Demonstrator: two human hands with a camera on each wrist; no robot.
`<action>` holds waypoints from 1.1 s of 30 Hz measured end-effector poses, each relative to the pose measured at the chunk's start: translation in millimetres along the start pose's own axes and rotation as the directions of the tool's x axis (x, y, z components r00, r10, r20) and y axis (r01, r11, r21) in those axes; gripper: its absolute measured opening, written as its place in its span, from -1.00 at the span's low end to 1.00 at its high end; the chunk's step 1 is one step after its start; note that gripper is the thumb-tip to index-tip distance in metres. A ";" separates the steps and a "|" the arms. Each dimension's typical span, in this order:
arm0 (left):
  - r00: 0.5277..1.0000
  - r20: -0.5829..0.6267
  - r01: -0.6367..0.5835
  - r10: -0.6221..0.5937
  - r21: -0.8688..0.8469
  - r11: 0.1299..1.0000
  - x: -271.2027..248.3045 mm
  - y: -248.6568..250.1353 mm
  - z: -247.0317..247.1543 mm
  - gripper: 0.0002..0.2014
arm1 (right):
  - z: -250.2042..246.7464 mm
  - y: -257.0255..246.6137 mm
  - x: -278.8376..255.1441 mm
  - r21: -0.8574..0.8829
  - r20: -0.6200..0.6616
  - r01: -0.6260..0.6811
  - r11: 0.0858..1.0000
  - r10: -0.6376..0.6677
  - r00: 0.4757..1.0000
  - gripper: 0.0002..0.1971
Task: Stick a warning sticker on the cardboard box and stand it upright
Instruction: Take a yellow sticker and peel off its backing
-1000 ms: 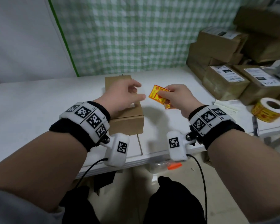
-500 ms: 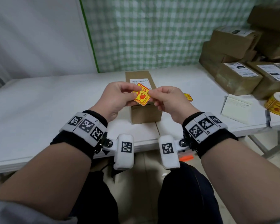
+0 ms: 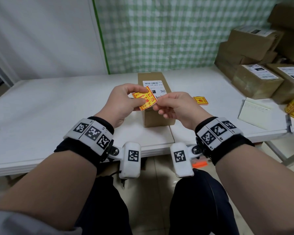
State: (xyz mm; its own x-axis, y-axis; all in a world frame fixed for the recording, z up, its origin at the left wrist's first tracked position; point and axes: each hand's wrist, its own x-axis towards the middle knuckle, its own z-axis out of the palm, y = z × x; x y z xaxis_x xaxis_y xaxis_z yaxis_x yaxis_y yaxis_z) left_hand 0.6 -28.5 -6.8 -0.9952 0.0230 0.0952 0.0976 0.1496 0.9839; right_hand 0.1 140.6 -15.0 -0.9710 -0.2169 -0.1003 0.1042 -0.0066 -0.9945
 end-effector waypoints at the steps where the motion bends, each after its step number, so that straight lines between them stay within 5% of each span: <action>1: 1.000 0.003 -0.002 0.002 0.012 1.000 0.3 0.1 0.9 -0.73 | -0.6 0.1 -0.3 -0.006 -0.001 -0.003 1.000 0.003 1.000 -0.90; 5: 1.000 -0.007 -0.008 0.009 0.078 0.997 3.6 -1.1 5.8 -0.76 | -3.2 0.8 -0.6 -0.016 -0.018 -0.010 1.000 0.010 1.000 -0.89; 9: 0.992 0.001 -0.116 0.124 0.369 0.922 2.5 1.7 15.0 -0.95 | -5.1 1.2 -0.2 -0.028 -0.057 0.011 1.000 -0.013 0.998 -0.89; 17: 0.976 0.152 -0.215 0.155 0.576 0.789 4.7 7.6 27.9 -0.73 | -6.5 2.2 -0.7 -0.177 -0.098 0.077 0.981 -0.095 0.991 -0.89; 29: 0.938 0.269 -0.344 0.220 0.808 0.478 8.2 10.2 30.1 -0.76 | -0.5 0.7 1.1 -0.297 -0.156 0.094 0.950 -0.145 0.977 -0.85; 33: 0.936 0.281 -0.350 0.212 0.813 0.465 7.7 10.6 30.4 -0.78 | 1.7 -0.3 1.4 -0.323 -0.168 0.096 0.941 -0.157 0.973 -0.83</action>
State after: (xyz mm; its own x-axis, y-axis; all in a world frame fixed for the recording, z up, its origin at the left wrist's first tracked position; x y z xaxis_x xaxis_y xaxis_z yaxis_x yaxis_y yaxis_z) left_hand -5.8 3.3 -0.3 -0.9084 0.3313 0.2551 0.4003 0.8653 0.3018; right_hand -1.0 138.6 -14.8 -0.9975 -0.0463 0.0536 -0.0648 0.2886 -0.9552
